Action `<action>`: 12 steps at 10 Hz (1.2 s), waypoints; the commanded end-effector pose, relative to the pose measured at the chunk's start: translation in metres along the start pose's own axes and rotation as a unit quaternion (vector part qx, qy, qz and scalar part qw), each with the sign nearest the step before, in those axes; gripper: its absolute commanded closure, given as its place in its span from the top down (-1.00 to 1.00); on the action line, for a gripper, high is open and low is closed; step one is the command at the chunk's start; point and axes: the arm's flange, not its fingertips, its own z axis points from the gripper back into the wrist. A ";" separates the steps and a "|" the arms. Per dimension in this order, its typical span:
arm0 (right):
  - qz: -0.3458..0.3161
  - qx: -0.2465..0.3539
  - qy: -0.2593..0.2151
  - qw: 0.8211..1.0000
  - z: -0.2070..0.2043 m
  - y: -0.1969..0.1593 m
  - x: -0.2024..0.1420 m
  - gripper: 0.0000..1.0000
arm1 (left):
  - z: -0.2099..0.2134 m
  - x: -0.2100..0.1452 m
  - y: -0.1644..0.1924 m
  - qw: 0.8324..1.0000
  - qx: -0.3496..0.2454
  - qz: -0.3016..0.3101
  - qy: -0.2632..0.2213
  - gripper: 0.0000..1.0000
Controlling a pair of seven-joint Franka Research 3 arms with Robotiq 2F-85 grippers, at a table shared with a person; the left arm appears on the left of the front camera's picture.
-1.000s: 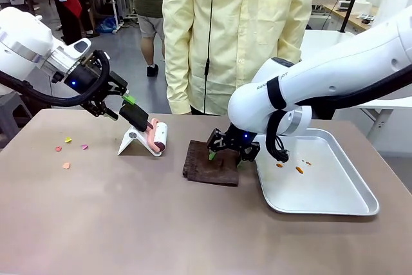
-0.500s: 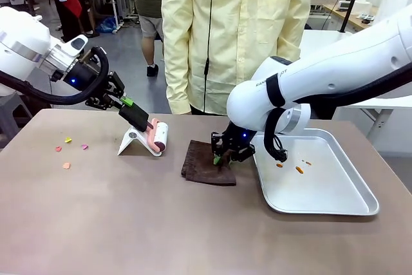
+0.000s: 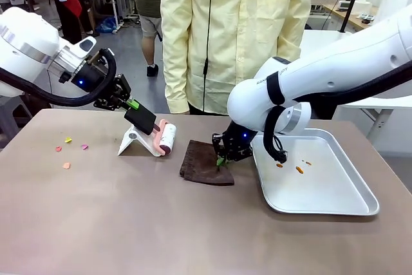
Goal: Clean the surface of the table.
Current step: Hold the Lint Roller with your left hand and the towel with your right hand.
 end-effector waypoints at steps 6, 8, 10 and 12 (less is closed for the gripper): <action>-0.017 0.135 -0.015 0.991 0.053 -0.047 -0.012 -1.00 | 0.028 -0.023 -0.022 0.993 -0.112 -0.023 -0.015 -1.00; 0.001 0.274 0.012 0.962 0.090 -0.079 -0.028 -1.00 | 0.056 -0.039 -0.025 0.984 -0.174 -0.008 -0.026 -1.00; 0.024 0.353 0.008 0.935 0.120 -0.103 -0.049 -1.00 | 0.090 -0.057 -0.015 0.978 -0.200 0.016 -0.062 -1.00; 0.053 0.414 0.001 0.909 0.155 -0.128 -0.083 -1.00 | 0.135 -0.088 0.006 0.968 -0.243 0.030 -0.061 -1.00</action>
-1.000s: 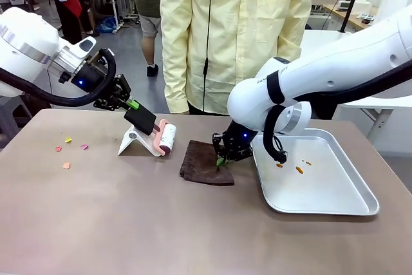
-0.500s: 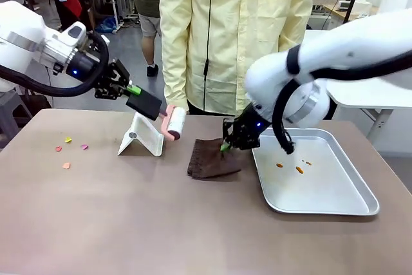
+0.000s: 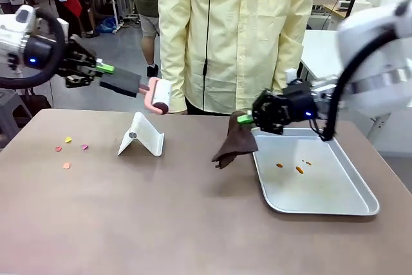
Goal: Clean the surface of the table.
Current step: Hold the Lint Roller with your left hand and the towel with your right hand.
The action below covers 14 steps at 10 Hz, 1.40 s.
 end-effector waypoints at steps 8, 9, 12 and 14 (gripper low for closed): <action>0.012 0.114 -0.217 0.969 0.196 -0.074 -0.159 -1.00 | 0.231 -0.159 0.012 0.999 0.034 0.041 -0.008 -1.00; 0.000 0.121 -0.231 0.965 0.206 -0.083 -0.166 -1.00 | 0.247 -0.165 0.020 0.997 0.027 0.062 -0.039 -1.00; 0.008 0.083 -0.248 0.965 0.200 -0.092 -0.161 -1.00 | 0.242 -0.163 0.027 0.985 0.049 0.135 -0.091 -1.00; -0.018 0.117 -0.243 0.963 0.281 -0.075 -0.058 -1.00 | 0.263 -0.177 0.030 0.994 0.036 0.086 -0.061 -1.00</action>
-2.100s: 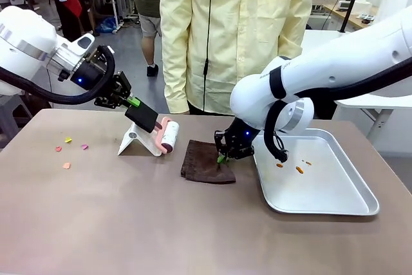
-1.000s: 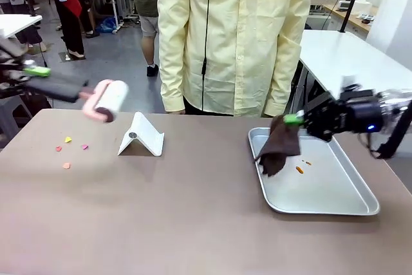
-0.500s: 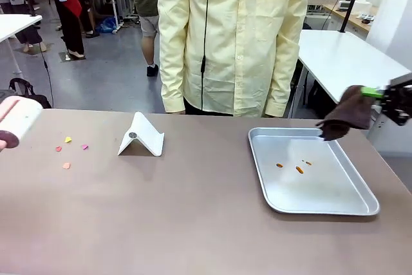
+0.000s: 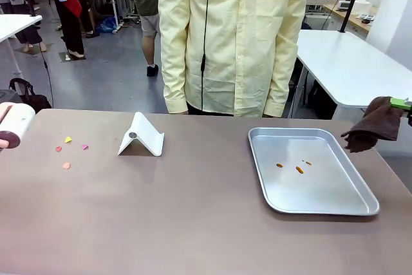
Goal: Clean the surface of the table.
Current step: Hold the Lint Roller with your left hand and the towel with your right hand, then if a person points to the right, clean the right side of the table with your right hand, and if they point to the left, clean the left side with your left hand.
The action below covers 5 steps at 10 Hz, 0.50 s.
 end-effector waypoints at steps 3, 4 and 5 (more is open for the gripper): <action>-0.003 0.012 -0.001 1.000 -0.005 0.008 0.000 -1.00 | 0.005 -0.006 -0.005 1.000 -0.010 -0.020 0.012 -1.00; -0.003 0.012 -0.001 1.000 -0.005 0.008 0.000 -1.00 | 0.005 -0.006 -0.005 1.000 -0.010 -0.020 0.012 -1.00; -0.003 0.012 -0.001 1.000 -0.005 0.008 0.000 -1.00 | 0.005 -0.006 -0.005 1.000 -0.010 -0.020 0.012 -1.00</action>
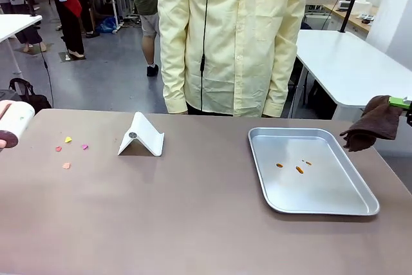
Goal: Clean the surface of the table.
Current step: If a person points to the right, clean the right side of the table with your right hand, and if they point to the left, clean the left side with your left hand.
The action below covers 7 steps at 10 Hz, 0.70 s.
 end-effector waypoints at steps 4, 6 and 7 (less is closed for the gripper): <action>-0.004 0.009 -0.003 1.000 -0.003 0.006 0.001 -1.00 | 0.004 -0.003 -0.002 1.000 -0.003 -0.009 0.004 -1.00; -0.004 0.009 -0.003 1.000 -0.003 0.006 0.001 -1.00 | 0.004 -0.003 -0.002 1.000 -0.003 -0.009 0.004 -1.00; -0.004 0.009 -0.003 1.000 -0.003 0.006 0.001 -1.00 | 0.004 -0.003 -0.002 1.000 -0.003 -0.009 0.004 -1.00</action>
